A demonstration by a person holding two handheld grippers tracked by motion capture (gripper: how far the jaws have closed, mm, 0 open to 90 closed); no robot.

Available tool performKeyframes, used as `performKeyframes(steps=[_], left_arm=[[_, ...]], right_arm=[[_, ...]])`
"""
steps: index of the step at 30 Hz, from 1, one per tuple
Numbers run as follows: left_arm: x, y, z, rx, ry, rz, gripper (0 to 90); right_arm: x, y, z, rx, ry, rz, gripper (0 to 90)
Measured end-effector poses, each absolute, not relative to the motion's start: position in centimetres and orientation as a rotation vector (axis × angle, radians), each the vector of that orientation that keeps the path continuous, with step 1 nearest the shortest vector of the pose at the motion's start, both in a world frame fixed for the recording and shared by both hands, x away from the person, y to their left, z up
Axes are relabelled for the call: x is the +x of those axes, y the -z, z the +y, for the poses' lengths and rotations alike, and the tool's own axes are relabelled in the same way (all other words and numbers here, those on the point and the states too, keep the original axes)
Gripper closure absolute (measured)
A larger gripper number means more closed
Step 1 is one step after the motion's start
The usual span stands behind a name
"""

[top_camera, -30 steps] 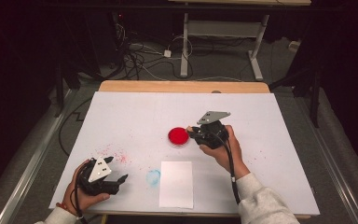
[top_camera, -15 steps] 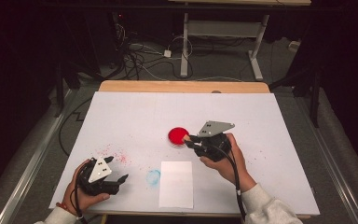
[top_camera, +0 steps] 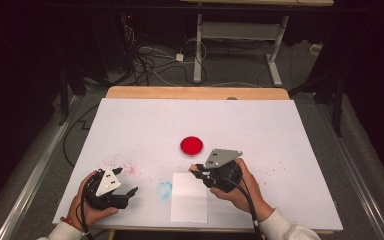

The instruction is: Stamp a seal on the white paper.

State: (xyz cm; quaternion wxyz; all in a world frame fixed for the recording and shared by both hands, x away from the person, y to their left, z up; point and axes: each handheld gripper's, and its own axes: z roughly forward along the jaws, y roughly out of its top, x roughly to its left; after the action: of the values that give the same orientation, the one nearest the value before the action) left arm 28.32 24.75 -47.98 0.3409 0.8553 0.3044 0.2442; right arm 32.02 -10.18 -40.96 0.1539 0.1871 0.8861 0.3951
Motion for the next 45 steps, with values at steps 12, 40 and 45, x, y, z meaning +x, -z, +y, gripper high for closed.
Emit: performKeyframes(steps=[12, 40, 45], left_arm=[[28.3, 48.0, 24.7, 2.233, -0.634, 0.789, 18.4], [28.4, 48.0, 24.6, 2.238, -0.650, 0.774, 18.4], [28.4, 48.0, 24.6, 2.240, -0.640, 0.788, 18.4]], right_arm=[[31.2, 44.0, -8.9, 0.490, -1.028, 2.631, 76.2], [31.4, 47.3, -7.4, 0.489, -0.890, 2.752, 76.4], [31.5, 47.3, -7.4, 0.488, -0.884, 2.759, 76.4]])
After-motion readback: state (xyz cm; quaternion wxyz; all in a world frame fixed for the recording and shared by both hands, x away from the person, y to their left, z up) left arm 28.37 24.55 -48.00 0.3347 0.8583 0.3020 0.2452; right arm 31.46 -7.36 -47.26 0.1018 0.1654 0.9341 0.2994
